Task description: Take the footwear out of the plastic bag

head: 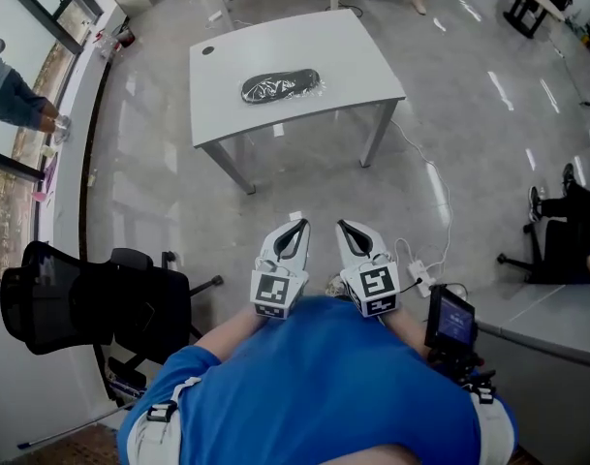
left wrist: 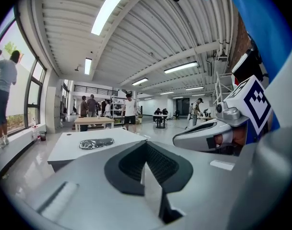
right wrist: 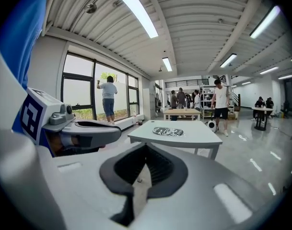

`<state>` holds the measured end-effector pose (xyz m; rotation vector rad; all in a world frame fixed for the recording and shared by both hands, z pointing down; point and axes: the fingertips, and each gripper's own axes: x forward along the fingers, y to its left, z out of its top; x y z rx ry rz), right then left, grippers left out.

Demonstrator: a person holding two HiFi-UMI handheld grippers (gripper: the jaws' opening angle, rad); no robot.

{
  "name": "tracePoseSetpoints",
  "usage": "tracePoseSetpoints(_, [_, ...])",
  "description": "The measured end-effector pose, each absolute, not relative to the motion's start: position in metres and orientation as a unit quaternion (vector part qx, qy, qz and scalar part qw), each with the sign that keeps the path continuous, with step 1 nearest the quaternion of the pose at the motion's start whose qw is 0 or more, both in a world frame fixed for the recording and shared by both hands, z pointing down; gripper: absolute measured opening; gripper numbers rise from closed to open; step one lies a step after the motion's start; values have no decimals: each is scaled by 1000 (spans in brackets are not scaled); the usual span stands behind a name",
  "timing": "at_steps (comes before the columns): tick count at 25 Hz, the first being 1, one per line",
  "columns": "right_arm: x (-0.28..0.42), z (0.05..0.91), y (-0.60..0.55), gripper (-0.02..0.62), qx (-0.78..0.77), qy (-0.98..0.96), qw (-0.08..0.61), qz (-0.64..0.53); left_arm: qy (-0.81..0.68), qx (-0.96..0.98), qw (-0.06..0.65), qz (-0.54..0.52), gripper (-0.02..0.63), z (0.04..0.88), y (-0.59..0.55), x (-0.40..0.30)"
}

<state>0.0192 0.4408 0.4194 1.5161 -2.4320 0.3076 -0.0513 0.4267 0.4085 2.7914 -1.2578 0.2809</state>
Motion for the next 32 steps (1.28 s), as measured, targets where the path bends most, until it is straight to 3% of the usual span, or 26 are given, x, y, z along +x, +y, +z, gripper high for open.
tracePoseSetpoints(32, [-64, 429, 309, 3, 511, -841, 149, 98, -425, 900, 52, 83, 0, 428, 303, -145])
